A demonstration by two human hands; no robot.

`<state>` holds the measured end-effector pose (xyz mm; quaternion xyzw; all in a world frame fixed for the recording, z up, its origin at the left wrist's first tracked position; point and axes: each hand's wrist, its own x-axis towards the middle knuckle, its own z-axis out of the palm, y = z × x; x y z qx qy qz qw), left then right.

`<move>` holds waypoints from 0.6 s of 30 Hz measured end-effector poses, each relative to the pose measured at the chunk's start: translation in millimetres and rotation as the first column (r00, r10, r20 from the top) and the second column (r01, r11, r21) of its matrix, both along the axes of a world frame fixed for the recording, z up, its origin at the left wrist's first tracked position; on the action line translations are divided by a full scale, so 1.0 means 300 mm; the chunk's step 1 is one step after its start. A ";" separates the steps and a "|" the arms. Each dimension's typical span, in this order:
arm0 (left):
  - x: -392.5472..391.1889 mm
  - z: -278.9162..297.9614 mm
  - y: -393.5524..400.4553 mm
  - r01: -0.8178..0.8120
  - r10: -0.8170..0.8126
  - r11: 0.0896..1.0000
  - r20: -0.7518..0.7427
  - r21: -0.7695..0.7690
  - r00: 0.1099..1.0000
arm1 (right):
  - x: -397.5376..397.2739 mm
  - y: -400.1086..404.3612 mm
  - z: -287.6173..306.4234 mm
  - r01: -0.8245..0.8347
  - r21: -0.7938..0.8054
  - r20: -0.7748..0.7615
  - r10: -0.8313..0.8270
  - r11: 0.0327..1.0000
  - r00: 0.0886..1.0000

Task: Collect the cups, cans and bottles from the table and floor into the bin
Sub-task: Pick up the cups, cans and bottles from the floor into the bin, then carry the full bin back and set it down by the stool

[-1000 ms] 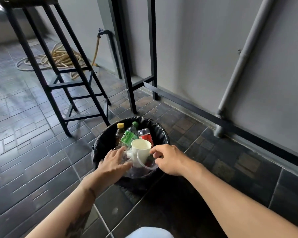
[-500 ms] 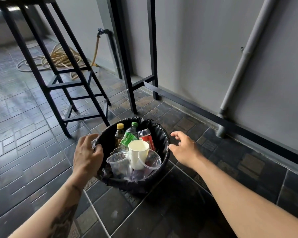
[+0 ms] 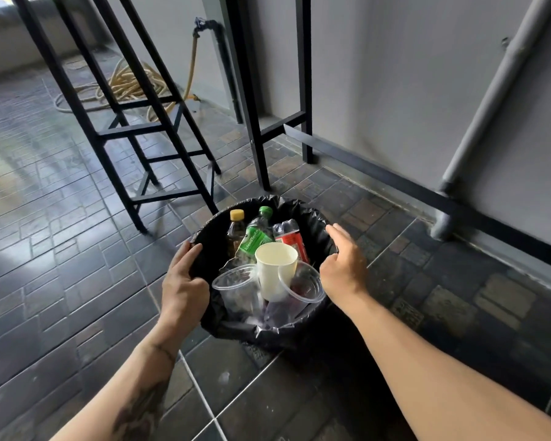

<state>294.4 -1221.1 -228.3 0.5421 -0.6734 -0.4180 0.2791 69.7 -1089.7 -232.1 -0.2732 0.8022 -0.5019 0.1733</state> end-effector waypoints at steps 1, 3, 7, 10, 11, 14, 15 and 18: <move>-0.017 0.032 0.038 -0.020 0.021 1.000 -0.039 0.018 0.999 | -0.003 0.017 0.006 0.023 -0.016 0.033 -0.022 1.000 0.999; -0.051 0.092 0.111 -0.056 0.060 0.997 -0.077 0.051 0.995 | -0.007 0.069 0.039 0.065 -0.012 0.074 -0.064 0.998 0.995; -0.086 0.217 0.233 -0.088 0.093 0.993 -0.051 0.084 0.994 | -0.008 0.223 0.178 0.125 0.080 0.056 -0.130 0.989 0.990; -0.075 0.356 0.344 -0.078 0.077 0.987 0.018 0.143 0.997 | -0.002 0.353 0.343 0.176 0.150 0.010 -0.179 0.973 0.984; -0.072 0.426 0.392 -0.082 0.077 0.981 0.034 0.174 0.996 | 0.001 0.398 0.406 0.193 0.176 -0.017 -0.193 0.965 0.981; -0.058 0.643 0.513 -0.089 0.079 0.975 0.058 0.205 0.995 | 0.017 0.528 0.620 0.235 0.223 -0.100 -0.218 0.946 0.971; -0.054 0.719 0.548 -0.089 0.077 0.974 0.063 0.210 0.995 | 0.027 0.567 0.697 0.251 0.230 -0.116 -0.230 0.940 0.966; -0.055 0.961 0.642 -0.059 0.044 0.978 0.081 0.200 0.996 | 0.060 0.679 0.948 0.284 0.240 -0.152 -0.253 0.928 0.955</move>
